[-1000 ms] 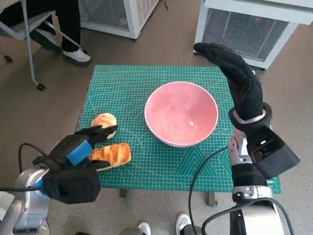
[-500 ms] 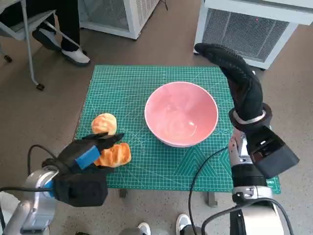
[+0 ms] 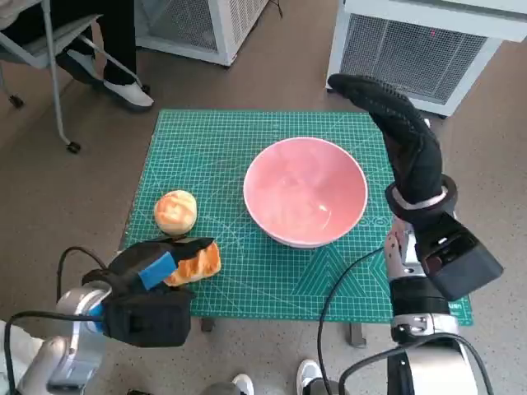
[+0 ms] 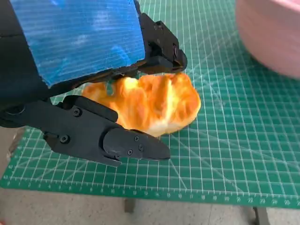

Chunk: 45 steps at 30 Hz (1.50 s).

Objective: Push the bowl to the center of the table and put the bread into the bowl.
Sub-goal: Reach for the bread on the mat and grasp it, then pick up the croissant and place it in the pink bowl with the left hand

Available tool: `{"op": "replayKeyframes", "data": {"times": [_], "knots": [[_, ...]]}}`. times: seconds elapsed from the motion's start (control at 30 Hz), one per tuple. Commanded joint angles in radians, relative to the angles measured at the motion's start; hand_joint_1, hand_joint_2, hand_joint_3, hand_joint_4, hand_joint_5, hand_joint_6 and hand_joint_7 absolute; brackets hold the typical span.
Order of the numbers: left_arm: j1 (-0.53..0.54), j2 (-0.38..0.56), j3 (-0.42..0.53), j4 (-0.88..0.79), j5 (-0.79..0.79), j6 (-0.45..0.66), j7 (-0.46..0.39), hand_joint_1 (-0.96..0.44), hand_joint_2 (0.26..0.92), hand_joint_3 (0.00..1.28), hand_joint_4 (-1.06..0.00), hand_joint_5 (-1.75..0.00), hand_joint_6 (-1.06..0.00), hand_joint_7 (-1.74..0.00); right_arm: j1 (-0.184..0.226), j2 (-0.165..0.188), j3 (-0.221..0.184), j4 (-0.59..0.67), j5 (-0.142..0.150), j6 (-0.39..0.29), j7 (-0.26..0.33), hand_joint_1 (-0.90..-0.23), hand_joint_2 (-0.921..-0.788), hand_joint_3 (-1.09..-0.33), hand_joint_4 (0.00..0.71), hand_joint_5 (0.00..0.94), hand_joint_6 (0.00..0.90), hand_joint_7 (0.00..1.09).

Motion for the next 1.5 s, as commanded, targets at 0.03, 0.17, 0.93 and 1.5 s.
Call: {"op": "replayKeyframes", "data": {"times": [0.03, 0.17, 0.93, 1.5], "knots": [[0.003, -0.019, -0.007, 0.023, 0.013, -0.012, 0.033, -0.35, 0.921, 0.08, -0.58, -0.08, -0.57, -0.10, 0.021, 0.003, 0.004, 0.002, -0.004, 0.007, -0.005, -0.566, -0.921, -0.764, 0.275, 0.002, 0.258, 0.15], [0.010, -0.029, -0.010, 0.040, 0.026, -0.037, 0.080, -0.28, 0.921, 0.06, -0.73, -0.14, -0.65, -0.13, 0.020, 0.004, 0.004, 0.000, -0.004, 0.008, -0.006, -0.565, -0.921, -0.764, 0.275, 0.001, 0.256, 0.15], [-0.035, -0.048, -0.023, 0.296, 0.135, -0.270, 0.417, 0.00, 0.920, 0.10, -0.69, -1.25, -0.56, -1.14, 0.020, 0.017, 0.005, 0.005, 0.006, 0.000, -0.001, -0.567, -0.921, -0.763, 0.271, 0.000, 0.234, 0.19], [-0.037, -0.069, 0.042, 0.201, 0.064, -0.287, 0.416, 0.00, 0.920, 0.08, -0.70, -1.19, -0.59, -1.16, 0.017, 0.009, -0.001, 0.016, 0.005, -0.010, -0.001, -0.568, -0.921, -0.759, 0.273, 0.001, 0.222, 0.22]]}}
